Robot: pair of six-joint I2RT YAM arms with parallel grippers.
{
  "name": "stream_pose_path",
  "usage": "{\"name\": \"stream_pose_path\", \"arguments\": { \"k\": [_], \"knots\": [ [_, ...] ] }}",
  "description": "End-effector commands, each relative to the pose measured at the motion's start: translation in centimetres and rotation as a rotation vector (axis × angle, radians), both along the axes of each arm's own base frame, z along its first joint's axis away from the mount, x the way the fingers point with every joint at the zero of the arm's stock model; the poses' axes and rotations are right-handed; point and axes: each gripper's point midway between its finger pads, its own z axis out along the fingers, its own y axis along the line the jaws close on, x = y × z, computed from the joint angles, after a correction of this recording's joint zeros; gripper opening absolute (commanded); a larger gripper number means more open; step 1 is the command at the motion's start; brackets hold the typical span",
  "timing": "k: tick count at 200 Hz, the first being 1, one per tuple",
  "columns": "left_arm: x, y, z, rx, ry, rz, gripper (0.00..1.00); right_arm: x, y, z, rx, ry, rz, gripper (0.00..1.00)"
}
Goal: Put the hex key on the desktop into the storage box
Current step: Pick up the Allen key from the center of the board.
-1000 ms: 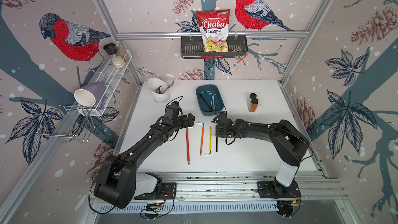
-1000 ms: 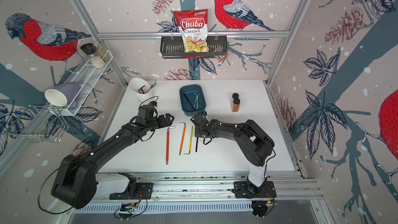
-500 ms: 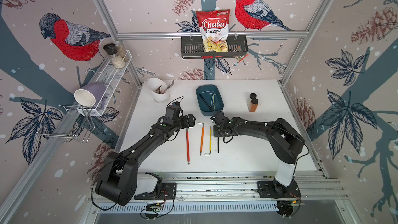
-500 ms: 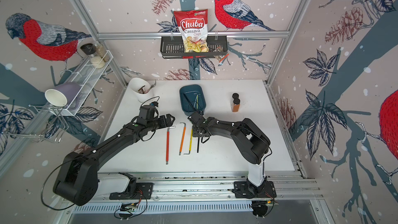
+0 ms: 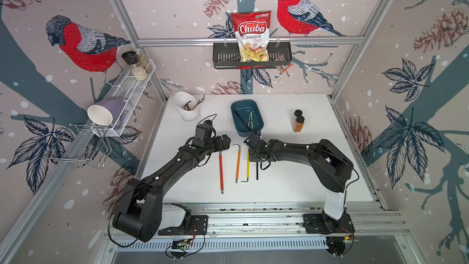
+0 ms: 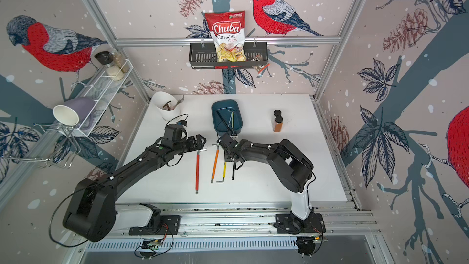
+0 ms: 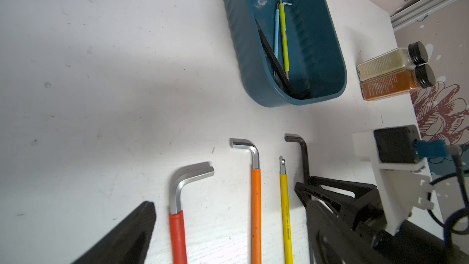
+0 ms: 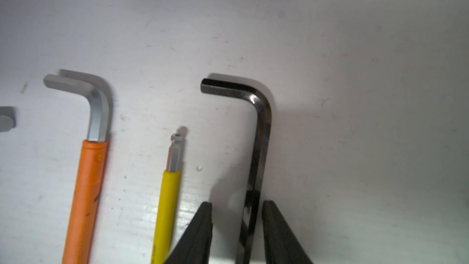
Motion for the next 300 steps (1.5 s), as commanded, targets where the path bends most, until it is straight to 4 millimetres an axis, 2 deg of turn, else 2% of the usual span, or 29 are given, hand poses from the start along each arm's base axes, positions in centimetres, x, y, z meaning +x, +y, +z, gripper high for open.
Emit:
{"name": "stream_pose_path", "arguments": {
  "k": [1,28,55,75,95,139,171,208,237,270,300],
  "knots": [
    [0.6,-0.1,0.6,0.004,-0.040,-0.008,0.96,-7.5,-5.0,-5.6,-0.206,0.356,0.020,0.32],
    [0.6,-0.2,0.4,0.006,-0.036,-0.013,0.96,-7.7,-4.7,-6.9,-0.213,0.372,0.017,0.15],
    [0.7,-0.2,0.4,0.006,-0.036,-0.013,0.96,-7.4,-4.4,-6.6,-0.189,0.347,0.008,0.00],
    [0.7,-0.3,0.4,0.001,-0.036,-0.013,0.96,-6.8,-4.4,-5.5,-0.171,0.312,-0.004,0.00],
    [0.8,-0.4,0.6,-0.008,-0.036,-0.010,0.96,-5.7,-4.2,-3.4,-0.107,0.254,-0.023,0.00],
    [0.9,-0.6,1.1,-0.027,-0.042,-0.007,0.96,-2.0,-3.2,3.7,0.096,0.088,-0.053,0.00],
    [1.0,-0.6,1.7,-0.034,-0.048,-0.003,0.96,0.1,-3.1,7.8,0.217,0.009,-0.056,0.00],
    [1.3,-0.7,2.1,-0.043,-0.056,0.000,0.96,2.4,-3.3,10.3,0.277,-0.043,-0.051,0.00],
    [1.8,-0.9,2.4,-0.045,-0.060,-0.002,0.96,5.2,-2.9,12.5,0.328,-0.093,-0.040,0.00],
    [2.5,-1.1,2.8,-0.041,-0.070,-0.002,0.96,8.7,-1.7,15.0,0.377,-0.138,-0.017,0.00],
    [2.8,-1.4,2.9,-0.038,-0.065,-0.012,0.96,11.7,-0.1,15.7,0.403,-0.138,0.015,0.00]
  ]
}}
